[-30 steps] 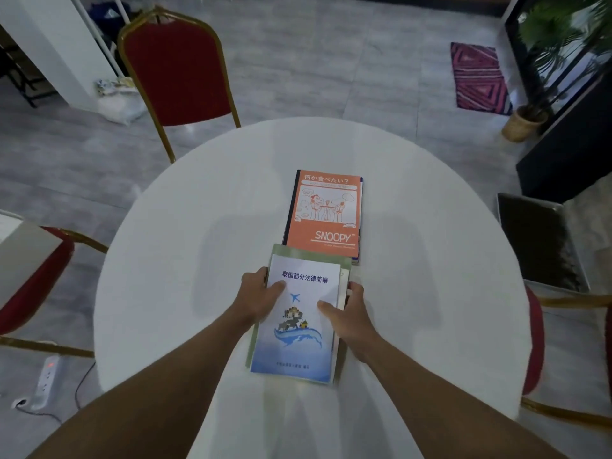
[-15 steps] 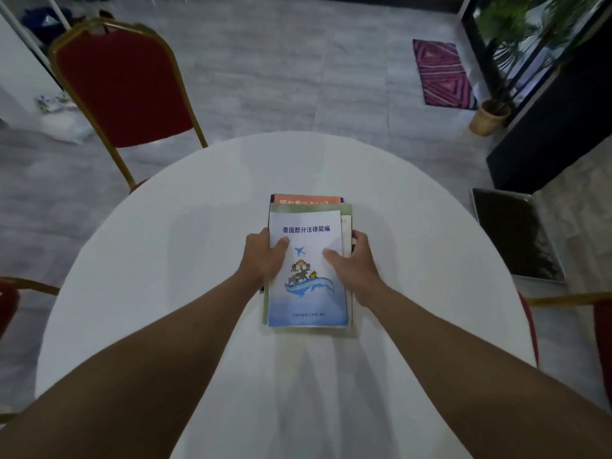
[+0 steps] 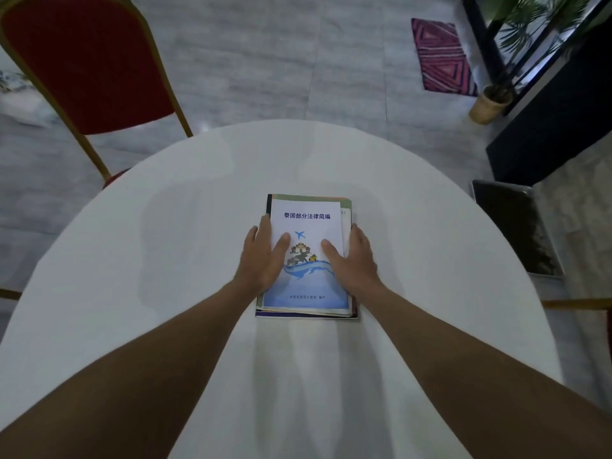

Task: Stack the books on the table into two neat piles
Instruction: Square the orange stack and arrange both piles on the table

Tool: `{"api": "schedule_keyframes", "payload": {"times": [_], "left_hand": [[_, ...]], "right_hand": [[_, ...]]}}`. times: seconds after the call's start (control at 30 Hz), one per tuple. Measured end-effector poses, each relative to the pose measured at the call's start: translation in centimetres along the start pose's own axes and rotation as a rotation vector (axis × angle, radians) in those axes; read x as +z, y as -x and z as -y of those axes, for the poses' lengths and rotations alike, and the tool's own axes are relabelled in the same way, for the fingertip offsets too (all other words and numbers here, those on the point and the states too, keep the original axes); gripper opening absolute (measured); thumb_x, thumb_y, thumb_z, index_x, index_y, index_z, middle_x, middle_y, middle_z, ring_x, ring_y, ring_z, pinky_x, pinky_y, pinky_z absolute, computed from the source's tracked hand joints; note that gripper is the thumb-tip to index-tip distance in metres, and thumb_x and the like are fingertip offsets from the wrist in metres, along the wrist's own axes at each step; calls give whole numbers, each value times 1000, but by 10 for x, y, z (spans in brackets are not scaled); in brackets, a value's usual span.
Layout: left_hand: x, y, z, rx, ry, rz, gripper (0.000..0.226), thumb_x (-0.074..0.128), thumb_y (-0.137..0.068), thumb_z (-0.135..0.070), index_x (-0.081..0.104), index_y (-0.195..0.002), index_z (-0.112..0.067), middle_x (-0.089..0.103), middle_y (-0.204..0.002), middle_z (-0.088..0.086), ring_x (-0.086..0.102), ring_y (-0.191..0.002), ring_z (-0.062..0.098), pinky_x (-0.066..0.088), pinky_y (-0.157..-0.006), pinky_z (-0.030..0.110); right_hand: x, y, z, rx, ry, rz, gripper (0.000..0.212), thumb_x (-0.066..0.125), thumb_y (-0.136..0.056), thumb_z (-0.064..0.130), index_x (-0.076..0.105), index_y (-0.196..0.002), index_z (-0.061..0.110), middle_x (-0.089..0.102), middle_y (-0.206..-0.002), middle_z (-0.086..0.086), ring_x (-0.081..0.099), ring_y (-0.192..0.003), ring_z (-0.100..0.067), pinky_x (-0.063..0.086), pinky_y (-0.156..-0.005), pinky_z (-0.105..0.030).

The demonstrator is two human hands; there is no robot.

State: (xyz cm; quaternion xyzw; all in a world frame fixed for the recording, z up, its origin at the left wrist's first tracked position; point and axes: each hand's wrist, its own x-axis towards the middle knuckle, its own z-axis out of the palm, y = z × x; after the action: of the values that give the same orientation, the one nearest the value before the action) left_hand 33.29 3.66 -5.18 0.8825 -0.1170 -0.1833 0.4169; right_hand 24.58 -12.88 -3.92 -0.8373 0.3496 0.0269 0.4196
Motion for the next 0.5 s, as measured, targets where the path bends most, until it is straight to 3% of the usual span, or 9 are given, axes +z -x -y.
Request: {"api": "schedule_keyframes", "payload": {"times": [0.1,0.27,0.37,0.5], "left_hand": [[5,9,2,29,268,73,53,37,-104,-36,21,-154,-26,36,-156,-4,37,-142,18,28,-119,44],[9,11,2,17,229,32,51,27,-106,-35,16,-155,-32,30,-160,-7,33,-146,19,24,-120,43],[8,12,1,34,242,24,46,29,-106,-31,22,-152,-34,40,-152,-11,45,-135,16,30,-107,27],[11,12,0,-25,242,16,44,29,-105,-35,23,-149,-40,49,-141,-15,53,-117,13,33,-92,22]], "right_hand": [[11,10,-11,13,-141,30,77,50,-100,51,11,-163,27,25,-167,3,27,-153,-20,22,-123,-46],[16,4,-11,5,-127,-17,71,44,-103,47,10,-163,29,23,-168,4,25,-154,-19,18,-124,-46],[17,4,-12,8,-149,-10,72,45,-103,49,11,-163,29,25,-168,4,26,-153,-20,20,-123,-45],[17,4,-13,26,-164,1,72,44,-102,52,10,-162,33,27,-167,8,31,-151,-21,18,-123,-45]]}}
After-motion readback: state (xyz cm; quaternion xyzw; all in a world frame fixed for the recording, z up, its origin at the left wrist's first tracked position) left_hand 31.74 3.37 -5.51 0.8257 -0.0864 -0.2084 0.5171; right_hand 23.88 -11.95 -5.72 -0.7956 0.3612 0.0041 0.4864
